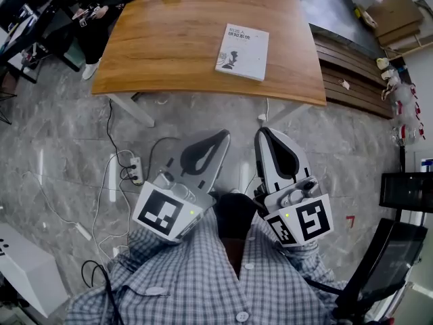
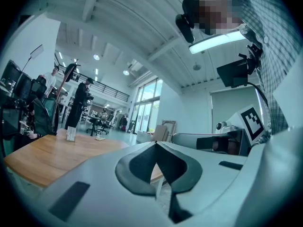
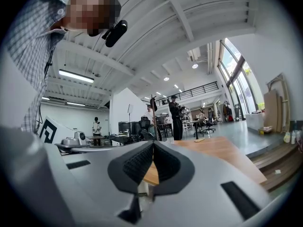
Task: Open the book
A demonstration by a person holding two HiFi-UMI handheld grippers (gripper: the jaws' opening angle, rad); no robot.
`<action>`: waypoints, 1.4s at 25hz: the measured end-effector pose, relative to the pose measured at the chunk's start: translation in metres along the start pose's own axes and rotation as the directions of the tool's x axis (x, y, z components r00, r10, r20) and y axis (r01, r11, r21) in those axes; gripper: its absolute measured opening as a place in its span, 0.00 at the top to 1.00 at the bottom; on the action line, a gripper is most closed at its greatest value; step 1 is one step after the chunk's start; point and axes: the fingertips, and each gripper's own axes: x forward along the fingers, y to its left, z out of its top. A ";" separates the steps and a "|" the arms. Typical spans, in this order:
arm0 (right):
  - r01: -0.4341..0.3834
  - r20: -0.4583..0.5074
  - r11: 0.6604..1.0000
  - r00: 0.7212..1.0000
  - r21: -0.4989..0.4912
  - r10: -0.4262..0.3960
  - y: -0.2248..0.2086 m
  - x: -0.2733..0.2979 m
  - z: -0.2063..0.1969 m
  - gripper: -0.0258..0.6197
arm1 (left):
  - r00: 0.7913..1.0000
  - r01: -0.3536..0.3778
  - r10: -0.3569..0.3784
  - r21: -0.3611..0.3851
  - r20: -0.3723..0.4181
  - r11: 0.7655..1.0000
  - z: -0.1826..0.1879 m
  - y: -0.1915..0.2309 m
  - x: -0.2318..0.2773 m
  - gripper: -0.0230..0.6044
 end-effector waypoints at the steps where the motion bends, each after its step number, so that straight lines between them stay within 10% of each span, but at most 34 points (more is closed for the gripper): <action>1: 0.006 0.000 1.000 1.000 -0.002 -0.006 0.001 0.000 -0.001 0.93 | 1.000 0.005 -0.005 -0.001 0.000 1.000 -0.001 0.000 -0.001 0.96; 35: 0.011 -0.055 0.999 0.998 0.041 -0.009 -0.091 0.069 -0.029 0.93 | 0.994 -0.105 0.104 -0.015 -0.043 0.994 -0.026 0.073 0.074 0.96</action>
